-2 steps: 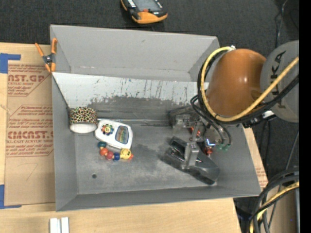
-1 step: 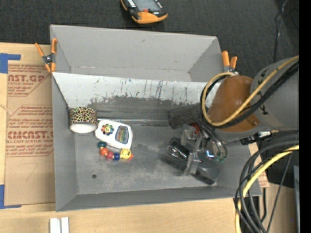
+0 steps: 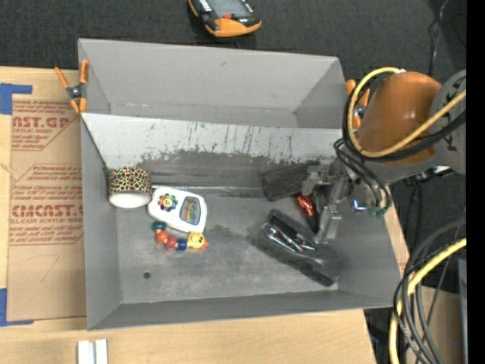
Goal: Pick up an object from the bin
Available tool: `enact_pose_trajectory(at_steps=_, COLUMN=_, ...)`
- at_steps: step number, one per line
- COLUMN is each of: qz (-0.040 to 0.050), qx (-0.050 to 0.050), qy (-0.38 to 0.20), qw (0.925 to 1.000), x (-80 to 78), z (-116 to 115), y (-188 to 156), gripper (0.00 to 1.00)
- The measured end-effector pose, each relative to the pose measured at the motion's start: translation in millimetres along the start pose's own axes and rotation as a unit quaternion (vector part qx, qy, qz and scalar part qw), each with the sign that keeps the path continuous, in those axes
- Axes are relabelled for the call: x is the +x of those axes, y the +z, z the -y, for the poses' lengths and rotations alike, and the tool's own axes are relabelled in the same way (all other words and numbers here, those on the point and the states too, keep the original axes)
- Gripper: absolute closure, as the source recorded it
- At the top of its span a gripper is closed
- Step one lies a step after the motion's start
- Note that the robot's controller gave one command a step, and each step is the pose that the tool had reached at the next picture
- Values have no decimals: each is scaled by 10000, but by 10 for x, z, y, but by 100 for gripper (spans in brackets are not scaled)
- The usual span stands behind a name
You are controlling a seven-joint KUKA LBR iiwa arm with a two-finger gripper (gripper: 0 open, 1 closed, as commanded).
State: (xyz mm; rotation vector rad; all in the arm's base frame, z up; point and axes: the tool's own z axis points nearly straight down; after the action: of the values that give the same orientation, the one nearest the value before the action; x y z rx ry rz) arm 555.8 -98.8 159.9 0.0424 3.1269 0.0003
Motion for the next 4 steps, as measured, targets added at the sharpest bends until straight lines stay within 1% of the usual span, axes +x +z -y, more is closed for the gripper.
enact_pose_trajectory(at_steps=1, qz=-18, qx=-9, qy=1292, qw=9916, x=382, z=-159, y=599, gripper=0)
enact_pose_trajectory(at_steps=2, qz=15, qx=-9, qy=1033, qw=9946, x=425, z=99, y=907, gripper=0)
enact_pose_trajectory(at_steps=3, qz=-2, qx=-8, qy=2213, qw=9752, x=449, z=77, y=902, gripper=100)
enact_pose_trajectory(at_steps=4, qz=-2, qx=-9, qy=2212, qw=9752, x=449, z=76, y=902, gripper=100)
